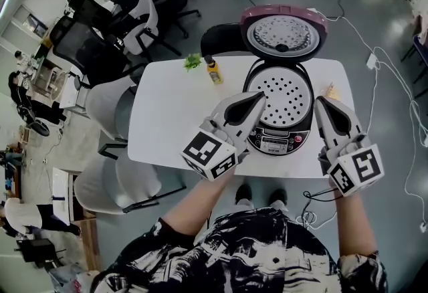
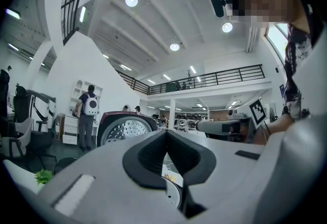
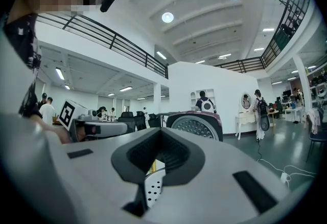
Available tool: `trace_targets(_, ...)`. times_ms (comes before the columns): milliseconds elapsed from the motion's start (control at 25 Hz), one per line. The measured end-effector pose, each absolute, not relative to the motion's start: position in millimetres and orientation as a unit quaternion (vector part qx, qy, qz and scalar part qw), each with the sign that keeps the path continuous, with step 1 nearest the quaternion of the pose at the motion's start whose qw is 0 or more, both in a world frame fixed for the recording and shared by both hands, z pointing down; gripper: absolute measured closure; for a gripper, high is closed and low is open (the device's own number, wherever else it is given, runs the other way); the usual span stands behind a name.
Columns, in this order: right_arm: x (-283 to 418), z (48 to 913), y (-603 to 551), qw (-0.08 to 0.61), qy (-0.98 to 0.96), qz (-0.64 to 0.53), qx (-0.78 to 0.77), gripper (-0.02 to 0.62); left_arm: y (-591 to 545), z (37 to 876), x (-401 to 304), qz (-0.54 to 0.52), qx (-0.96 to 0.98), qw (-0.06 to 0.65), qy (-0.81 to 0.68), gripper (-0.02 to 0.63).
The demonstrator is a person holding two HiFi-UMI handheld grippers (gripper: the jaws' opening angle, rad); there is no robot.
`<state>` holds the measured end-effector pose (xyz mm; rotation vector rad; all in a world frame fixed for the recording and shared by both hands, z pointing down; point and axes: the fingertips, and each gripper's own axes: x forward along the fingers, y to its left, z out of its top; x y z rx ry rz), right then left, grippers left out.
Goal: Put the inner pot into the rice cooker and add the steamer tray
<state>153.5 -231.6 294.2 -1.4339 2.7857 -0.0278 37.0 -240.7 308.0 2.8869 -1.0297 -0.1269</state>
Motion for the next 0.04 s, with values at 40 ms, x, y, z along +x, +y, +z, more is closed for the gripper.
trace_targets(40, 153.2, 294.5, -231.4, 0.004, 0.889, -0.008, -0.457, 0.597, -240.4, 308.3, 36.9, -0.041, 0.94, 0.037, -0.335, 0.601)
